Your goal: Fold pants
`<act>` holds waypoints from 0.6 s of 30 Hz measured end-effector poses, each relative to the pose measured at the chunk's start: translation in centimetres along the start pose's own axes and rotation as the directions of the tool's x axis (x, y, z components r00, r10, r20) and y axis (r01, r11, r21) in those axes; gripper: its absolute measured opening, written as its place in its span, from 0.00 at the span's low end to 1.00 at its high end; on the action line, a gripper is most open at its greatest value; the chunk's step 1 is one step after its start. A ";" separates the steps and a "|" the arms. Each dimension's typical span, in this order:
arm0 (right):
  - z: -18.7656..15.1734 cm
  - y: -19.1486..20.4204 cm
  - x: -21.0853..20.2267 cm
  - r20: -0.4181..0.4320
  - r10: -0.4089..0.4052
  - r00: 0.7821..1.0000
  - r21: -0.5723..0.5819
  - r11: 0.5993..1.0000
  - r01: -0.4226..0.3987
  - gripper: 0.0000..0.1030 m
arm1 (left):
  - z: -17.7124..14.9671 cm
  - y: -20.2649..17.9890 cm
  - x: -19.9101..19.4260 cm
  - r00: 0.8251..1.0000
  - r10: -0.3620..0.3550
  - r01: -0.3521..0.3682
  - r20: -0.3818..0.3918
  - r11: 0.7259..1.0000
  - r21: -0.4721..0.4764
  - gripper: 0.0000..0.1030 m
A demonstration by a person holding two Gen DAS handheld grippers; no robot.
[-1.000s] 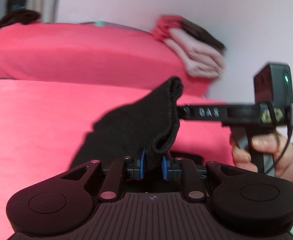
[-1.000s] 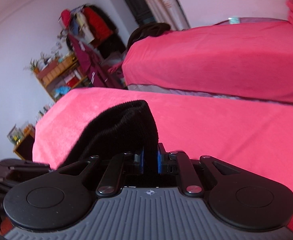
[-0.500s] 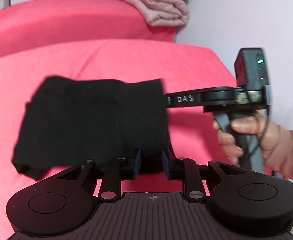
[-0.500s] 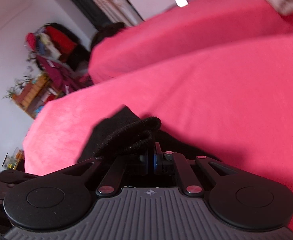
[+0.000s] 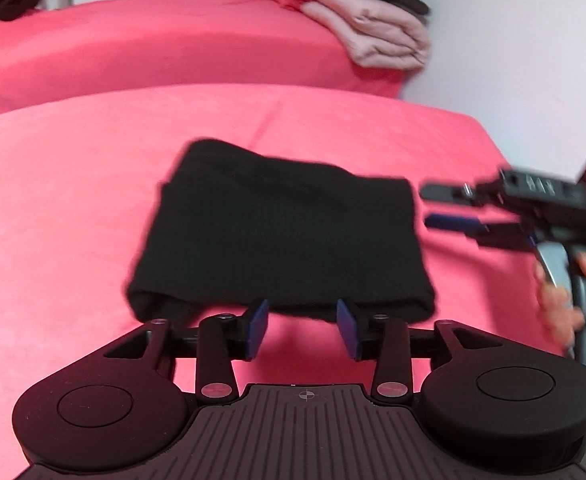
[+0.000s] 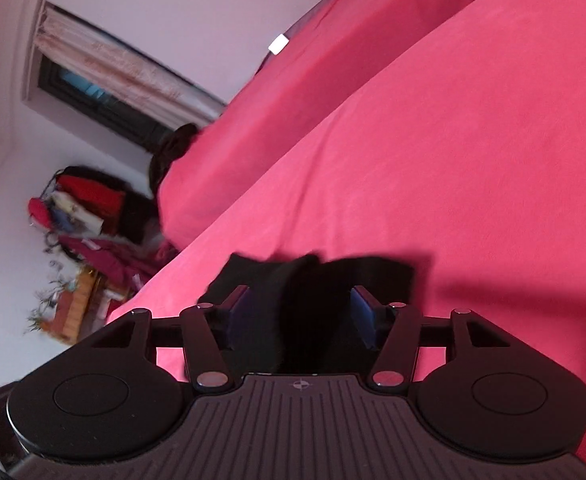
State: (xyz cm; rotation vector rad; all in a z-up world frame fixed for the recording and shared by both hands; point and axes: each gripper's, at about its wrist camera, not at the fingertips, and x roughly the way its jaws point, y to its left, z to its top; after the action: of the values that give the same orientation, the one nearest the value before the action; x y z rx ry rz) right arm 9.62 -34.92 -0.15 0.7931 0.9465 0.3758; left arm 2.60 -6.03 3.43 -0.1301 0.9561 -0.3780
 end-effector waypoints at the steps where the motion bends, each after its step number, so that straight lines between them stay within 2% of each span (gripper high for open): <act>1: -0.3 0.5 0.7 -0.014 0.003 1.000 -0.012 1.000 -0.003 0.59 | 0.5 0.5 0.0 1.000 0.011 -0.011 0.013 1.000 -0.011 1.00; 3: -0.8 1.5 2.1 -0.036 0.004 0.999 -0.034 0.999 -0.006 0.59 | 1.5 1.4 -0.2 0.999 0.034 -0.032 0.042 0.999 -0.034 1.00; 5: -1.2 2.5 3.6 -0.055 -0.034 0.998 -0.058 0.998 0.031 0.59 | 2.6 2.4 0.2 0.996 0.062 -0.059 0.069 0.997 -0.050 1.00; 8: -2.4 3.2 4.8 -0.053 -0.092 0.994 -0.104 0.991 0.086 0.57 | 3.9 3.5 2.3 0.994 0.102 -0.099 0.040 0.993 -0.065 1.00; 10: -2.6 3.8 5.4 -0.047 -0.142 0.989 -0.143 0.981 0.134 0.19 | 4.1 4.1 3.3 0.994 0.108 -0.108 -0.003 0.991 -0.080 1.00; 12: -2.3 4.4 4.5 -0.022 -0.132 0.991 -0.158 0.979 0.127 0.15 | 4.2 3.7 3.3 0.996 0.091 -0.091 0.001 0.993 -0.072 1.00; 16: -2.0 4.8 0.6 0.062 -0.094 0.994 -0.171 0.980 0.103 0.15 | 3.8 2.6 3.8 0.998 0.062 -0.062 0.002 0.998 -0.034 1.00; 18: -2.5 3.4 0.8 0.034 -0.152 0.988 -0.153 0.976 0.155 0.16 | 3.5 2.4 4.9 0.997 0.068 -0.069 -0.022 0.997 -0.022 1.00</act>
State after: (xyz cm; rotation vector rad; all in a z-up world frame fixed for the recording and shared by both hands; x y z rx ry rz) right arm 8.15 -31.09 1.05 0.5773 0.9388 0.3013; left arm 8.66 -5.81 0.99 -0.1137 0.9834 -0.3058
